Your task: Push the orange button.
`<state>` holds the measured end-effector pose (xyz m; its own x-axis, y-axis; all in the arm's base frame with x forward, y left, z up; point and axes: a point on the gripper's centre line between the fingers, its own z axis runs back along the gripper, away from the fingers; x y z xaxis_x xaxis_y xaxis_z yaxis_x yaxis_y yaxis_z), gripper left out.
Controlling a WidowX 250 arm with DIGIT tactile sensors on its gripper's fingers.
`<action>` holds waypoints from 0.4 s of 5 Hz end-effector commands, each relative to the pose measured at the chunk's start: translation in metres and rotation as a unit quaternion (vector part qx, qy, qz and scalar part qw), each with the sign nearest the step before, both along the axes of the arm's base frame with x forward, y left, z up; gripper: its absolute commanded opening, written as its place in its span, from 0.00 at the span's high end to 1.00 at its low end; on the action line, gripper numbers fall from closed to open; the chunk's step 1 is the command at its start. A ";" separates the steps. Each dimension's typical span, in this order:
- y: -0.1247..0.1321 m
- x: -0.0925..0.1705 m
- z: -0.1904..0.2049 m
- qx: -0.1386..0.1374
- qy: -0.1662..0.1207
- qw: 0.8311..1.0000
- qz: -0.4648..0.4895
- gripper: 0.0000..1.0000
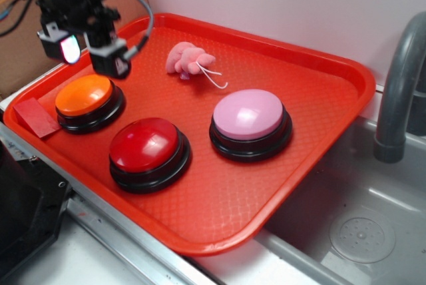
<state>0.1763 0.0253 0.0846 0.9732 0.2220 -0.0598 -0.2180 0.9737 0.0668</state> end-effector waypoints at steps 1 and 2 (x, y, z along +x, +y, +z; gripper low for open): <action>0.035 -0.001 0.008 0.057 -0.032 0.988 -0.141 0.00; 0.046 0.003 -0.006 0.052 -0.042 0.980 -0.189 0.00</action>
<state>0.1740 0.0655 0.0747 0.9885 -0.1512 0.0049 0.1484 0.9755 0.1623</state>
